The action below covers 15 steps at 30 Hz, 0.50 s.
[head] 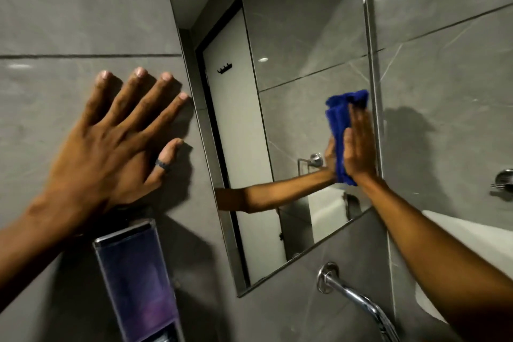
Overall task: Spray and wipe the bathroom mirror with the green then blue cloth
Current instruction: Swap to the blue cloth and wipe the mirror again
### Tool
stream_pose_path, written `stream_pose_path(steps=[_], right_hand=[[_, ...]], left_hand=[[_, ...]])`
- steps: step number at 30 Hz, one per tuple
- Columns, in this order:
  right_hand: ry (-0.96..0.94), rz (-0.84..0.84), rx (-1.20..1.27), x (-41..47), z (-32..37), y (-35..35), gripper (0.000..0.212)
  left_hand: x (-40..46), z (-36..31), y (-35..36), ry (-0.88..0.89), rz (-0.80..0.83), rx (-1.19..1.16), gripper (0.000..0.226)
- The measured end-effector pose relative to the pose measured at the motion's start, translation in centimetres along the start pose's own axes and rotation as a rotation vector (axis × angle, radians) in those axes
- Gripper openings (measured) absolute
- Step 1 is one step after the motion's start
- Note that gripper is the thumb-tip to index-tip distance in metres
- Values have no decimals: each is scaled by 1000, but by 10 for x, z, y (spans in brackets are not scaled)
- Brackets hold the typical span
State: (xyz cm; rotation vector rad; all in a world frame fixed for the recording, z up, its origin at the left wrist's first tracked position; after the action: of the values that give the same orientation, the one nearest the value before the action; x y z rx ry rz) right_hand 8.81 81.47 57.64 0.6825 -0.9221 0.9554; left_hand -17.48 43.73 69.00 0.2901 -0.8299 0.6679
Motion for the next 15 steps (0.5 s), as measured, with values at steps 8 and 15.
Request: stream_pose_path(steps=[8,15], right_hand=[[169,-46,56,-18,39,7,60],[-564,153,87,-105,249,35,60]], left_hand=[[1,-1,-1,-7,18,10,74],[6,-3,-15,-30,67,-67,73]])
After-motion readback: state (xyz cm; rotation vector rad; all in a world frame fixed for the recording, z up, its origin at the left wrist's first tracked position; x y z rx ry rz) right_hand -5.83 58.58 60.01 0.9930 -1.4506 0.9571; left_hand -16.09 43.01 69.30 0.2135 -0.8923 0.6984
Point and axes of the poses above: each hand's wrist, its own x-axis towards the middle knuckle, its own y-axis out of the palm, z = x × y, the point moved 4 cm from there along x, towards the middle knuckle, and after that the axes turned 10 degrees about -z, right-handed, at the moved point
